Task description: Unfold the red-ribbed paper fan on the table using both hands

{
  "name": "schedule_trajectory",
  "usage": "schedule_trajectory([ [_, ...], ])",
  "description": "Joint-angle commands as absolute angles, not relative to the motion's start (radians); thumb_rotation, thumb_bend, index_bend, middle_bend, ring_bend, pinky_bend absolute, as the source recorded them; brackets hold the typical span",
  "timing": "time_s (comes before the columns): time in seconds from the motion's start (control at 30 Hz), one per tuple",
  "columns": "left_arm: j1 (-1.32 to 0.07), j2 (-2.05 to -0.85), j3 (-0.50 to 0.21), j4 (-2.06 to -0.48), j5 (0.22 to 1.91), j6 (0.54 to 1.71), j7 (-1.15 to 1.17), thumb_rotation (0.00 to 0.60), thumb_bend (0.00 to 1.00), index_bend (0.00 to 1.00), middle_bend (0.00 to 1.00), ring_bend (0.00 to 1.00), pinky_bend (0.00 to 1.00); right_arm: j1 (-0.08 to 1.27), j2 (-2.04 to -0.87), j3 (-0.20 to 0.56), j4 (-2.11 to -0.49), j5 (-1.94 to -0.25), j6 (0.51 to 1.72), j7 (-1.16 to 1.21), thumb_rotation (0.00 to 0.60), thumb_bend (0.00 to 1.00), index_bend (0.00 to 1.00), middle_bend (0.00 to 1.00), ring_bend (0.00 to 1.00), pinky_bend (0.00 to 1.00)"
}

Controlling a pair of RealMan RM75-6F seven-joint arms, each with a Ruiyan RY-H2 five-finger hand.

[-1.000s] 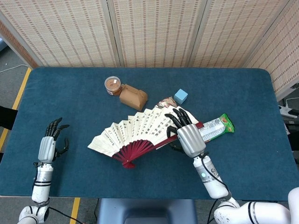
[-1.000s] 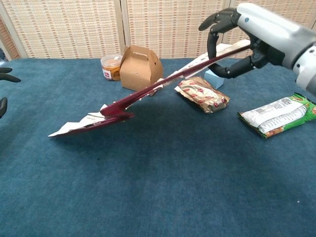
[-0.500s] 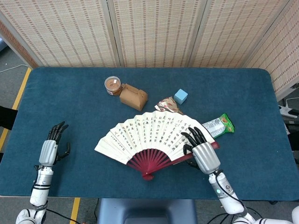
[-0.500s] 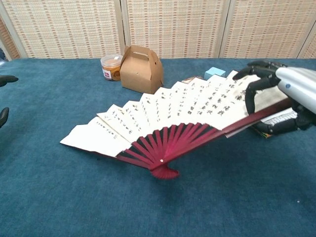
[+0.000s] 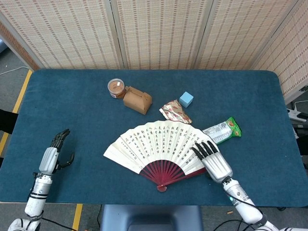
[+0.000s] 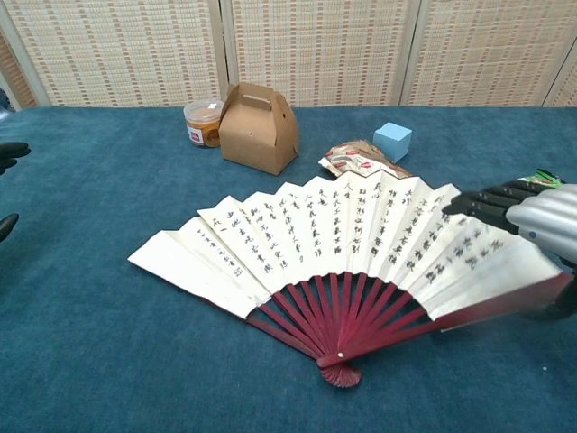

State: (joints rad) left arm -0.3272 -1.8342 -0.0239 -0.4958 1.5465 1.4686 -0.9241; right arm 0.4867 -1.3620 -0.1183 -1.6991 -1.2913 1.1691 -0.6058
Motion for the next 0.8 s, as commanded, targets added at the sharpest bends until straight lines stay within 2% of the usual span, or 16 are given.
schedule_trajectory([
  [0.03,-0.315,-1.743,0.013,-0.635,1.573,1.450,-0.858,0.600,0.46,0.00,0.00,0.00,0.00,0.550,-1.208,-0.142,-1.873,-1.087,1.022,-0.787,0.600,0.06,0.00,0.00,0.00,0.00],
  [0.13,-0.309,-1.700,0.017,-0.716,1.569,1.437,-0.817,0.600,0.45,0.00,0.00,0.00,0.00,0.557,-1.167,-0.143,-1.907,-1.052,1.015,-0.793,0.600,0.05,0.00,0.00,0.00,0.00],
  [0.23,-0.300,-1.649,0.025,-0.797,1.572,1.435,-0.773,0.600,0.45,0.00,0.00,0.00,0.00,0.508,-1.122,-0.125,-1.938,-1.121,1.083,-0.659,0.600,0.05,0.00,0.00,0.00,0.00],
  [0.33,-0.291,-1.549,0.054,-0.933,1.594,1.433,-0.680,0.600,0.45,0.00,0.00,0.00,0.00,0.403,-1.079,-0.137,-1.916,-1.292,1.253,-0.513,0.600,0.05,0.00,0.00,0.00,0.00],
  [0.4,-0.280,-1.462,0.078,-1.052,1.614,1.439,-0.566,0.600,0.45,0.00,0.00,0.00,0.00,0.307,-1.076,-0.156,-1.853,-1.411,1.414,-0.413,0.600,0.06,0.00,0.00,0.00,0.00],
  [0.47,-0.263,-1.380,0.093,-1.171,1.623,1.455,-0.413,0.600,0.45,0.00,0.00,0.00,0.00,0.215,-1.081,-0.165,-1.774,-1.470,1.557,-0.326,0.600,0.06,0.00,0.00,0.00,0.00],
  [0.57,-0.221,-1.320,0.091,-1.277,1.641,1.538,-0.230,0.600,0.46,0.02,0.00,0.00,0.00,0.116,-1.092,-0.159,-1.660,-1.476,1.682,-0.226,0.600,0.06,0.00,0.00,0.00,0.00],
  [0.7,-0.192,-1.309,0.083,-1.285,1.705,1.644,-0.100,0.600,0.46,0.11,0.00,0.00,0.00,0.070,-1.068,-0.152,-1.596,-1.473,1.696,-0.115,0.600,0.06,0.00,0.00,0.00,0.00],
  [0.8,-0.184,-1.300,0.082,-1.299,1.718,1.661,-0.095,0.600,0.46,0.15,0.00,0.00,0.00,0.069,-1.061,-0.137,-1.587,-1.472,1.674,-0.072,0.600,0.06,0.00,0.00,0.00,0.00],
])
